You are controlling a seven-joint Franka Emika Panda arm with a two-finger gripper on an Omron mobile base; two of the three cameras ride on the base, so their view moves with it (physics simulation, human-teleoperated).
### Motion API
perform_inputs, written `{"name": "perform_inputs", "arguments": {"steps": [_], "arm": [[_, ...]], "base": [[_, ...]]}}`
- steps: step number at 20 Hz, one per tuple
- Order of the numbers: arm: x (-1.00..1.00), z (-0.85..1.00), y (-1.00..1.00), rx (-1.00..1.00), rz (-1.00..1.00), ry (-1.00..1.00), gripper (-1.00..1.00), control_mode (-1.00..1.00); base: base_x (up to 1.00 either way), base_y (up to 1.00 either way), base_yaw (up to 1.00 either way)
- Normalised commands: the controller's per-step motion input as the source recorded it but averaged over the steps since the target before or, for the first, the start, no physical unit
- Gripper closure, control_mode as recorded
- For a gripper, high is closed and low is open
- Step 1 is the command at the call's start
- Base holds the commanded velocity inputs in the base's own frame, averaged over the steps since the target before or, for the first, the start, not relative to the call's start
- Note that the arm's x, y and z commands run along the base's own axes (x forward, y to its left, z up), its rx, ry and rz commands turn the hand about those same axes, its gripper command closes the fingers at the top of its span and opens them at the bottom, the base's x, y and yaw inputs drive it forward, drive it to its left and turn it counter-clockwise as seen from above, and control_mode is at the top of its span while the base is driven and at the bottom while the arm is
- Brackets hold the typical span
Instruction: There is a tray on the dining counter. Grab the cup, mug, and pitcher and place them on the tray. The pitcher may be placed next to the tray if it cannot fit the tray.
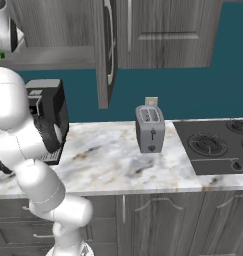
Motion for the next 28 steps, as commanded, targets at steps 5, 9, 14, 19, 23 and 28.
{"name": "perform_inputs", "arguments": {"steps": [5,9,14,19,23,28], "arm": [[0.28,0.00,0.29,0.00,0.00,0.06,-1.00,-1.00],[0.17,0.00,0.33,0.00,0.00,0.00,-1.00,-1.00],[0.09,0.00,0.10,0.00,0.00,0.00,-1.00,-1.00],[0.11,-0.13,0.00,-0.04,0.00,0.09,-1.00,-1.00],[0.01,-0.20,0.00,-0.05,0.00,0.12,-1.00,-1.00],[0.04,-0.15,0.00,-0.07,0.00,0.11,-1.00,-1.00]], "base": [[0.00,0.00,0.00],[0.00,0.00,0.00],[0.00,0.00,0.00],[0.00,0.00,0.00],[0.00,0.00,0.00],[0.00,0.00,0.00]]}}
